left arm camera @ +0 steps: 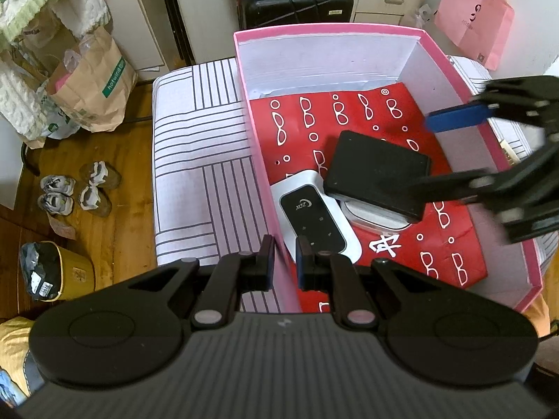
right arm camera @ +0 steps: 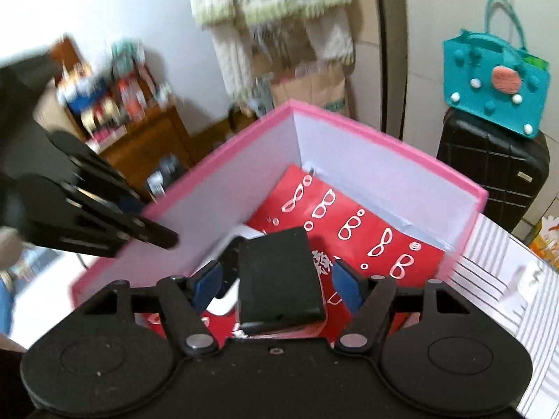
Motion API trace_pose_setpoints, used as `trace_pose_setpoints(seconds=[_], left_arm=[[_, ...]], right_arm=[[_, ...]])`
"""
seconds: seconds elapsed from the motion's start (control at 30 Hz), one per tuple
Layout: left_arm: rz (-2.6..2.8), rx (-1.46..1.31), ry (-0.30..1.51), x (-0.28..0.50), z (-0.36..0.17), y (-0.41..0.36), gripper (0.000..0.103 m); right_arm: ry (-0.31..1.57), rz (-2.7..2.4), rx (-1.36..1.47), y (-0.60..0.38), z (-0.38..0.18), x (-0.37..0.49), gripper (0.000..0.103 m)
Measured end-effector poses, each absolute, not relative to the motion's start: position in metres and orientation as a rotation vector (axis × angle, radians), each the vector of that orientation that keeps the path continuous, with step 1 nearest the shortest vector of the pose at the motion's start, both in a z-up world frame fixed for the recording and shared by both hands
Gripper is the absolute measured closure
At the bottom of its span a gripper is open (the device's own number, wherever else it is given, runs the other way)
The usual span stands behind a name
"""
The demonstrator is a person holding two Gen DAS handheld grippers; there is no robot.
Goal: Organize rigid objects
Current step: 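Lay the black power bank on the silver one in the box, release, then grasp the cream phone stand with the right gripper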
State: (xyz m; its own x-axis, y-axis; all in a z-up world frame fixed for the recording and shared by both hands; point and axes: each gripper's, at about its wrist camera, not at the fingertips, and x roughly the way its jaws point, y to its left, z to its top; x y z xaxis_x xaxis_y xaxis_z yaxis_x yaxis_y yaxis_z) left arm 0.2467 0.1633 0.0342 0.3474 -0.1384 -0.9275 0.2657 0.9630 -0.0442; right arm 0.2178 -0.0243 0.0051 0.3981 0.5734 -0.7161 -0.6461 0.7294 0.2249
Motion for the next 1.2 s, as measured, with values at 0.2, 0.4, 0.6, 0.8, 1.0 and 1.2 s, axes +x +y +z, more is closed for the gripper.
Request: trace_pose_setpoints(seconds=[0.2, 0.4, 0.6, 0.8, 1.0, 1.2], left_arm=[[-0.261, 0.123, 1.187, 0.246, 0.034, 0.162, 0.092], [-0.268, 0.098, 1.182, 0.245, 0.034, 0.166, 0.092], [-0.265, 0.093, 1.173, 0.243, 0.034, 0.168, 0.092], [-0.257, 0.118, 1.162, 0.241, 0.034, 0.163, 0.092], [-0.265, 0.127, 1.149, 0.240, 0.035, 0.165, 0.093], [-0.264, 0.121, 1.147, 0.240, 0.034, 0.166, 0.093]], right_arm=[[0.766, 0.669, -0.063, -0.074, 0.028, 0.177, 0.029], [0.574, 0.537, -0.143, -0.115, 0.031, 0.137, 0.027], [0.691, 0.413, -0.095, -0.147, 0.001, 0.132, 0.030], [0.745, 0.316, 0.007, -0.176, -0.045, 0.122, 0.033], [0.703, 0.163, -0.028, -0.198, -0.082, 0.105, 0.034], [0.671, 0.248, 0.002, -0.198, -0.089, 0.101, 0.037]])
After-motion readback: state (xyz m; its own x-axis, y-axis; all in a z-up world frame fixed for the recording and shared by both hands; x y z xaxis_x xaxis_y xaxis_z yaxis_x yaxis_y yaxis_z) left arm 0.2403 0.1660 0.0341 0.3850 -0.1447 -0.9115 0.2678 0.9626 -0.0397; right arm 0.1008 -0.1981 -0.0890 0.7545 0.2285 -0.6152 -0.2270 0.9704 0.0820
